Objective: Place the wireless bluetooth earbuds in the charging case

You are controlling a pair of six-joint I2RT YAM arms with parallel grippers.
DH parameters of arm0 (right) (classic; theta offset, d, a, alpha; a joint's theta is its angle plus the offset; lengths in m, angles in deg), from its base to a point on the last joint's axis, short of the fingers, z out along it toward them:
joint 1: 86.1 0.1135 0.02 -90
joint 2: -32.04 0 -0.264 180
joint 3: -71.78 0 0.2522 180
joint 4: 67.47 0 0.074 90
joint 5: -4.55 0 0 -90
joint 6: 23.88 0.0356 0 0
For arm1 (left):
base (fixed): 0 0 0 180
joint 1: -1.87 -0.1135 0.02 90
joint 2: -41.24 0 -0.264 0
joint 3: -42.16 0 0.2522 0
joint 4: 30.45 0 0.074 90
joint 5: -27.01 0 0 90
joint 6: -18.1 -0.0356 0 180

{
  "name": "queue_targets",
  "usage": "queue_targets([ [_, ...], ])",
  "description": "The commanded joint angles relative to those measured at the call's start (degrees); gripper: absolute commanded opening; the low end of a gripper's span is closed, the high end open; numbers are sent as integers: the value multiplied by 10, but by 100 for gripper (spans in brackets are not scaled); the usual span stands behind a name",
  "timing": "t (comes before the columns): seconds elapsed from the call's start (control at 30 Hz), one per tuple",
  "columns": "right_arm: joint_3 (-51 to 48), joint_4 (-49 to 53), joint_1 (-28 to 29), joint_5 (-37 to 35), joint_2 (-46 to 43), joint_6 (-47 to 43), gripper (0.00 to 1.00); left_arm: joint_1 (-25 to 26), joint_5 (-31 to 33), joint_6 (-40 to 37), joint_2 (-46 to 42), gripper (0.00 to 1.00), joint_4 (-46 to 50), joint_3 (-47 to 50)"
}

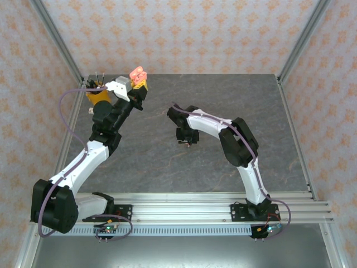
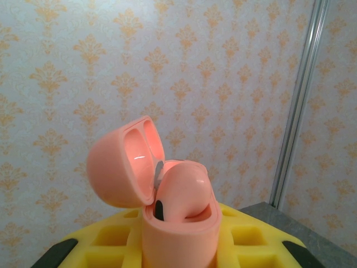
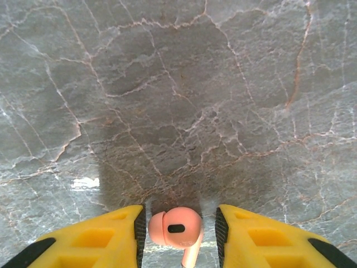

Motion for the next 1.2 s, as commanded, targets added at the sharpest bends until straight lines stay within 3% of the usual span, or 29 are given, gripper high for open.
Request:
queue_targets([
  [0.0, 4, 13, -7, -9, 16, -7, 39, 1, -10, 6, 1, 0, -13, -19],
  [1.17, -20, -6, -19, -16, -9, -28, 28, 14, -11, -2, 10, 0, 4, -36],
])
